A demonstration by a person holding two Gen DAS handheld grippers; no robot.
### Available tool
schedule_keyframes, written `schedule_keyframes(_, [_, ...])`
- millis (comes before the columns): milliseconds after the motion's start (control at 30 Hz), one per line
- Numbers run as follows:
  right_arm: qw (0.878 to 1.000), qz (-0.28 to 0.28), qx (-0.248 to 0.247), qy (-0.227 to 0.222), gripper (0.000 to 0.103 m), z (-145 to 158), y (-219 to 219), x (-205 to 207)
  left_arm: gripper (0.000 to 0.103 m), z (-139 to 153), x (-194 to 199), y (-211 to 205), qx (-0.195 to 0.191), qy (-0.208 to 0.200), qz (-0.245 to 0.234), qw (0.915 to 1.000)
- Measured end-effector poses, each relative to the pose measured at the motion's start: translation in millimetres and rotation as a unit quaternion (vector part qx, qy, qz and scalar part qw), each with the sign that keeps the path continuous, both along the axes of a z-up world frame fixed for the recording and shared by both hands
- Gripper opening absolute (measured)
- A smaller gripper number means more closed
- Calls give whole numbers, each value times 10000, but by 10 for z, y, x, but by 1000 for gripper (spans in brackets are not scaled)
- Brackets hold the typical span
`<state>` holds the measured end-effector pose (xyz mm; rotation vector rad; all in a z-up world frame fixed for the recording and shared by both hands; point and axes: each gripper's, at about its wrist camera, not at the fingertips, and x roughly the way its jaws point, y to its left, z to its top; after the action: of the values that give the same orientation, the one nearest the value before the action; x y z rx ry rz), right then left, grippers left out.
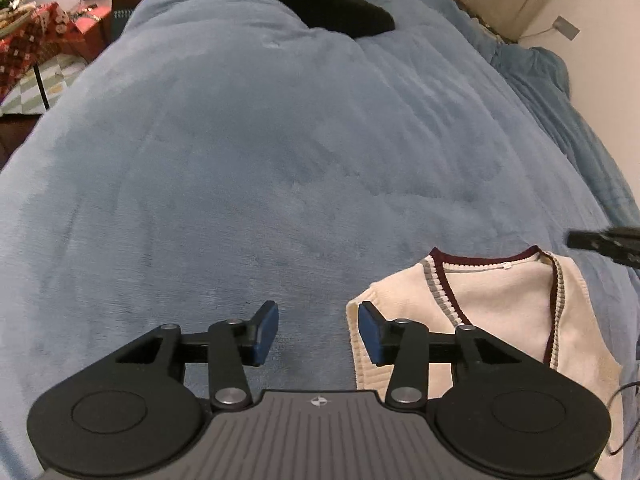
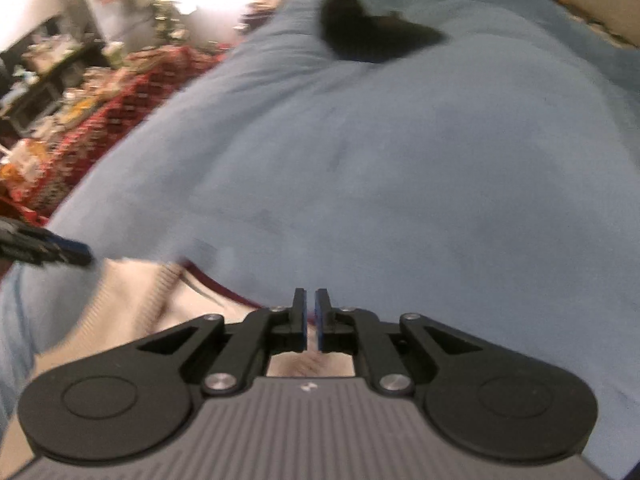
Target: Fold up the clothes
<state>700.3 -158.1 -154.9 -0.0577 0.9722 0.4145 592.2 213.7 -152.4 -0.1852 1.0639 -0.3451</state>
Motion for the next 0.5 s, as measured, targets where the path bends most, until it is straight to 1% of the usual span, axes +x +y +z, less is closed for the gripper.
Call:
schedule_keyframes(67, [9996,-242,-159,56,9,-5,-272,-128,44,33,-27,-69,-79,-22,12,10000])
schedule_keyframes(133, [9987,-436,-230,113,11,-39,-467,-214,44,51,-44,-247,-253,22,-103,9996])
schedule_keyframes(167, [9986,-477,-183,132,12,-69,-486,-215,44,58,-52,-352,-355,54,-179,9992])
schedule_keyframes(233, [9982,-559,-91,170,22,-127,-523,-217,44,61,-63,-646,-573,94,-392,9975])
schedule_keyframes(367, [9970,-724,95,245,23,-244,-597,-222,44,75,-37,-1257,-937,67,-684,9932])
schedule_keyframes(400, [9966,-765,142,264,30,-273,-616,-224,44,75,-18,-1412,-1057,80,-770,9914])
schedule_keyframes(433, [9962,-806,188,283,34,-302,-635,-225,44,70,6,-1551,-1137,84,-850,9898])
schedule_keyframes(500, [9951,-892,278,327,37,-369,-649,-201,45,38,67,-1802,-1154,76,-980,9884])
